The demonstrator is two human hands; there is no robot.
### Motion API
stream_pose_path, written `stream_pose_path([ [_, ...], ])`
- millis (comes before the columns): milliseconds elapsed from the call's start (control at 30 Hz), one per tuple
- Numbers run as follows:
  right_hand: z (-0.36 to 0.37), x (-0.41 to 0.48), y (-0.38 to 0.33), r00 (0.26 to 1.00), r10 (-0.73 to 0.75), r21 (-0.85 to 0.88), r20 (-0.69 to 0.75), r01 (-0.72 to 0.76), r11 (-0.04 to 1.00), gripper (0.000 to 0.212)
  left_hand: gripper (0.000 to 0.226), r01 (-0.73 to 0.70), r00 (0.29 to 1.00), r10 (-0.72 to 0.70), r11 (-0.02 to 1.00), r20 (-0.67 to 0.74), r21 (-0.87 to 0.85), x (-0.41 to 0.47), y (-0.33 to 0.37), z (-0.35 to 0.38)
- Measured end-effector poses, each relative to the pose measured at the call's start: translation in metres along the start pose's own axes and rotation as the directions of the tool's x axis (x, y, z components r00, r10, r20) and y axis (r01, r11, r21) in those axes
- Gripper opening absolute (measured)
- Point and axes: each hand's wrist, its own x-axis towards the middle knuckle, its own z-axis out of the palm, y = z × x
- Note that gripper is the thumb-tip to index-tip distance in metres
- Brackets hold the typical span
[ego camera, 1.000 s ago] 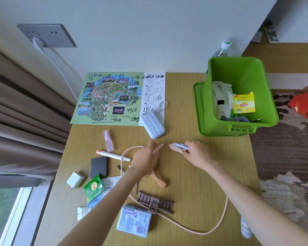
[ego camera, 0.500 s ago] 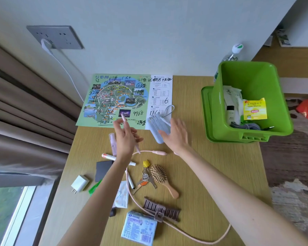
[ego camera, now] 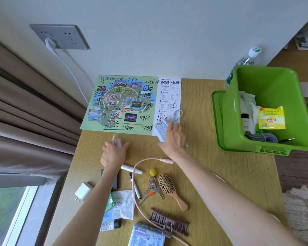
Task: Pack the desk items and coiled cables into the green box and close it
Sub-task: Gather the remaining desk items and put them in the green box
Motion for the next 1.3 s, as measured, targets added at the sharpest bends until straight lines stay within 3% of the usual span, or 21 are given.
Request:
stream_pose_path([
  [133, -0.006, 0.003, 0.005, 0.999, -0.013, 0.039, 0.048, 0.011, 0.999, 0.082, 0.045, -0.031, 0.995, 0.032, 0.999, -0.092, 0.01, -0.005, 0.002, 0.003],
  [233, -0.016, -0.002, 0.012, 0.999, -0.019, 0.127, 0.026, 0.016, 0.992, 0.082, 0.039, -0.05, 0.981, 0.04, 0.997, -0.189, -0.051, -0.007, 0.015, -0.006],
  [333, -0.042, -0.008, 0.018, 0.997, -0.03, 0.274, -0.067, 0.047, 0.961, 0.08, 0.04, -0.186, 0.963, 0.154, 0.973, -0.22, -0.135, -0.009, 0.037, -0.021],
  [533, -0.135, -0.008, 0.059, 0.941, 0.021, 0.344, -0.339, 0.103, 0.933, 0.07, 0.044, -0.468, 0.884, 0.426, 0.818, -0.193, -0.334, -0.03, 0.109, -0.049],
  [700, -0.196, -0.004, 0.134, 0.889, 0.194, 0.365, -0.414, -0.033, 0.93, 0.07, 0.043, -0.589, 0.801, 0.569, 0.693, -0.186, -0.416, -0.061, 0.169, -0.056],
  [800, -0.213, 0.002, 0.188, 0.89, 0.232, 0.308, -0.393, -0.11, 0.945, 0.07, 0.038, -0.639, 0.749, 0.644, 0.642, -0.153, -0.425, -0.075, 0.194, -0.055],
  [933, -0.216, 0.016, 0.24, 0.938, 0.158, 0.116, -0.309, -0.128, 0.985, 0.071, 0.037, -0.665, 0.703, 0.705, 0.606, -0.094, -0.436, -0.083, 0.215, -0.047],
  [1033, -0.209, 0.034, 0.253, 0.967, 0.084, -0.044, -0.24, -0.098, 0.994, 0.074, 0.038, -0.666, 0.697, 0.713, 0.609, -0.07, -0.431, -0.083, 0.225, -0.04],
  [1167, -0.193, 0.06, 0.257, 0.979, -0.066, -0.244, -0.194, 0.017, 0.97, 0.063, 0.04, -0.669, 0.687, 0.724, 0.6, -0.057, -0.439, -0.08, 0.233, -0.033],
  [1300, -0.174, 0.08, 0.264, 0.966, -0.149, -0.27, -0.213, 0.088, 0.959, 0.068, 0.038, -0.664, 0.681, 0.732, 0.594, -0.037, -0.454, -0.071, 0.237, -0.028],
])
